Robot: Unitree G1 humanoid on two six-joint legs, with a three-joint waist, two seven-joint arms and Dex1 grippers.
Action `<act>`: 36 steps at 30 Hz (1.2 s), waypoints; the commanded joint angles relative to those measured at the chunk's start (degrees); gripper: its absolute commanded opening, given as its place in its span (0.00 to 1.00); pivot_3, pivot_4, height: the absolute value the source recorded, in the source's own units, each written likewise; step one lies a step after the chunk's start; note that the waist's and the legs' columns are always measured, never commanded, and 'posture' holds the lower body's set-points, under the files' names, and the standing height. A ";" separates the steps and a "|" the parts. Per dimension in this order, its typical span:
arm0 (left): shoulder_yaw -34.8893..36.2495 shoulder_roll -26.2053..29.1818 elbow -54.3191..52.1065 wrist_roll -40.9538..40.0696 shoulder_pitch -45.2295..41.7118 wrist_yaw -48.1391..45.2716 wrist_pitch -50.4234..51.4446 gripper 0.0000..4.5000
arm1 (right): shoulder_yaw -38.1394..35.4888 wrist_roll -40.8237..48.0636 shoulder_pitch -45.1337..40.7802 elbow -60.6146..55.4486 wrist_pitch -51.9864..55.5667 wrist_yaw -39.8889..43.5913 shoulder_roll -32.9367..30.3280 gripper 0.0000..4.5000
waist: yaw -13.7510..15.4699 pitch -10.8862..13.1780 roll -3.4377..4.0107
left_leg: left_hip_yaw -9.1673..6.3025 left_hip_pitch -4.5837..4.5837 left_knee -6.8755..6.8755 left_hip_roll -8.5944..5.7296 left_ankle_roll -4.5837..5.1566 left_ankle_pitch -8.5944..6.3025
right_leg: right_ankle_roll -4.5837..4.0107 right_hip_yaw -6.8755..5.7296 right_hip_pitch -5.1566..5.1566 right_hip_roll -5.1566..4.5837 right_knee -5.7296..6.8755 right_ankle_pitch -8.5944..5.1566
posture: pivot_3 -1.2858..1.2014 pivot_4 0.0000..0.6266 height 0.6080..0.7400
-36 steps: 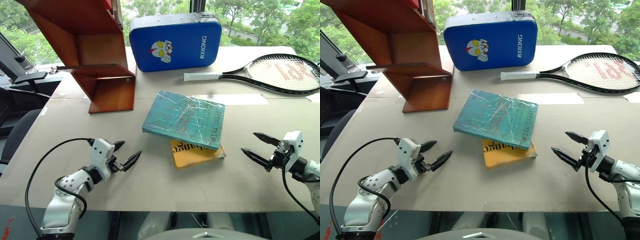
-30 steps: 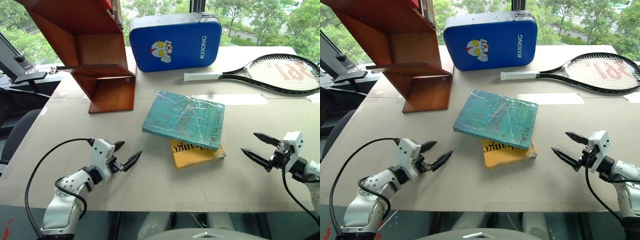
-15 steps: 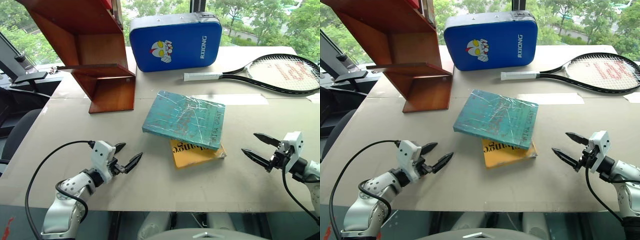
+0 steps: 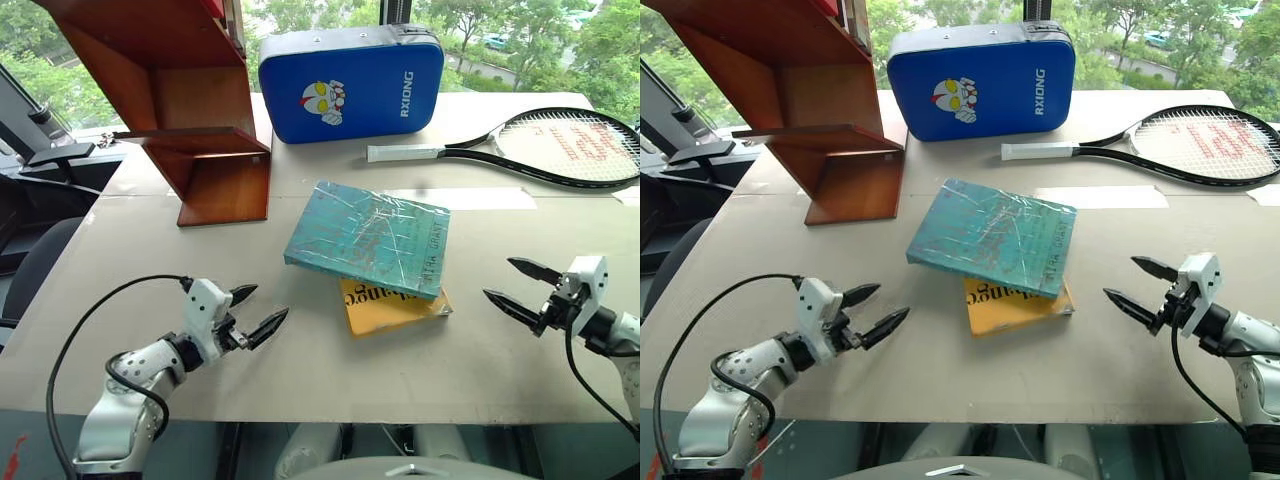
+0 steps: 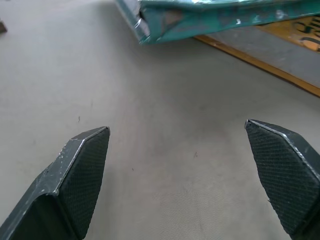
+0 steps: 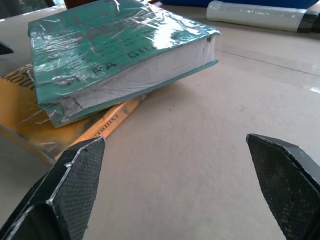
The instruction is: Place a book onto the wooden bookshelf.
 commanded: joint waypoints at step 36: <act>23.06 26.79 -2.98 -19.92 -12.55 -25.67 19.35 1.00 | 16.89 -23.53 -58.15 59.92 -13.94 15.23 12.62 0.01 | -5.70 0.41 0.01 | -0.01 -0.88 0.05 0.02 -0.05 0.03 | -0.13 -0.51 -0.94 -0.13 0.01 0.07 | 0.52 0.24 1.00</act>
